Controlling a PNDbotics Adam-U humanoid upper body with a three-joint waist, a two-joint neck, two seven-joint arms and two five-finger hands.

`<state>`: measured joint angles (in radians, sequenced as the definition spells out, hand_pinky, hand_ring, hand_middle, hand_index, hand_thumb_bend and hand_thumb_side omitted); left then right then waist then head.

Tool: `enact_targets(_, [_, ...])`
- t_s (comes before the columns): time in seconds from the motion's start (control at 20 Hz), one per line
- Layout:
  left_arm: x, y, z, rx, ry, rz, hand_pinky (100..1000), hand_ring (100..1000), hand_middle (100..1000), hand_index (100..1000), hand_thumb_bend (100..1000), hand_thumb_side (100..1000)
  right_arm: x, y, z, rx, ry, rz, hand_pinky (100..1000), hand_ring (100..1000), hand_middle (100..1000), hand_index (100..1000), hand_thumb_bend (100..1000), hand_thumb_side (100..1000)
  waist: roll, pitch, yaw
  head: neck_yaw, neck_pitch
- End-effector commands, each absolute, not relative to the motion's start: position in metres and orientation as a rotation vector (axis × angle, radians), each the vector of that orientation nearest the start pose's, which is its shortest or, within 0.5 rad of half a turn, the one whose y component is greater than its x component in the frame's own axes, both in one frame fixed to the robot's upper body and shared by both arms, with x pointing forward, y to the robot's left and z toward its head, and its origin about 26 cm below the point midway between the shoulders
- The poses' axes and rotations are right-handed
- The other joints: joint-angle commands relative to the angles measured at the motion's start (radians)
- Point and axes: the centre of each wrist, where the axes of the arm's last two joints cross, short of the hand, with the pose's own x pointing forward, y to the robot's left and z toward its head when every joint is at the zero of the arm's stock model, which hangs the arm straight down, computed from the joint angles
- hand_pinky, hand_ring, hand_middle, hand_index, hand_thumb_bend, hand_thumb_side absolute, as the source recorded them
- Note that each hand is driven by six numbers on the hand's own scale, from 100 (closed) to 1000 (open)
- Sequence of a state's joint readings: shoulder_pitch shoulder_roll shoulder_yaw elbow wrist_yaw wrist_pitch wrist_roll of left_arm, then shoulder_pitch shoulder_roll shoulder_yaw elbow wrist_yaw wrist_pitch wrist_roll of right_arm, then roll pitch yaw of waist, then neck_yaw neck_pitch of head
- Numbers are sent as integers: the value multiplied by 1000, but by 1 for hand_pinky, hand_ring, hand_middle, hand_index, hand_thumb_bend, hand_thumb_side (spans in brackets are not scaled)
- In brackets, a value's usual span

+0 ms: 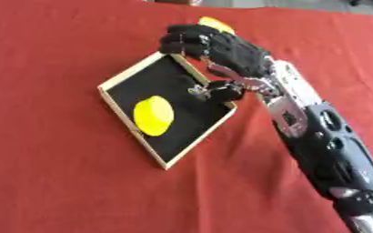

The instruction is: Pick up objects on the table and place them in the box.

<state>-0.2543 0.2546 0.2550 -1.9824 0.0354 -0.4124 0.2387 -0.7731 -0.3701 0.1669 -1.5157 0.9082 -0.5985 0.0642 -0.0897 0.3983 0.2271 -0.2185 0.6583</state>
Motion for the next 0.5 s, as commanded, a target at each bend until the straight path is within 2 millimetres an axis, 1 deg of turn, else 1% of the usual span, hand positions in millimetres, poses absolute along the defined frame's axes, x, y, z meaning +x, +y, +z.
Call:
enact_targets(0.05, [289, 318, 200, -505, 3507, -187, 856, 698, 799, 888, 100, 719, 400, -218, 270, 975, 2570, -1595, 912, 956, 868, 913, 100, 176, 5, -29, 0, 4, -3])
enact_targets(0.2, [289, 318, 200, -502, 3508, -186, 855, 697, 799, 888, 100, 719, 400, -227, 284, 989, 2596, -1561, 912, 957, 870, 915, 100, 155, 5, -30, 1, 4, -4])
enact_targets(0.35, [289, 317, 200, -501, 3509, -184, 856, 698, 799, 888, 100, 719, 401, -241, 297, 1029, 2622, -1557, 911, 960, 873, 916, 100, 134, 5, -31, 1, 4, -5])
enact_targets(0.45, [289, 318, 200, -503, 3509, -183, 856, 697, 799, 888, 100, 719, 403, -256, 303, 1076, 2635, -1588, 910, 960, 874, 917, 100, 136, 4, -31, 0, 5, -5])
enact_targets(0.5, [289, 318, 200, -505, 3509, -181, 856, 697, 800, 888, 100, 719, 405, -265, 305, 1102, 2643, -1615, 909, 961, 875, 918, 100, 165, 3, -31, -1, 7, -6])
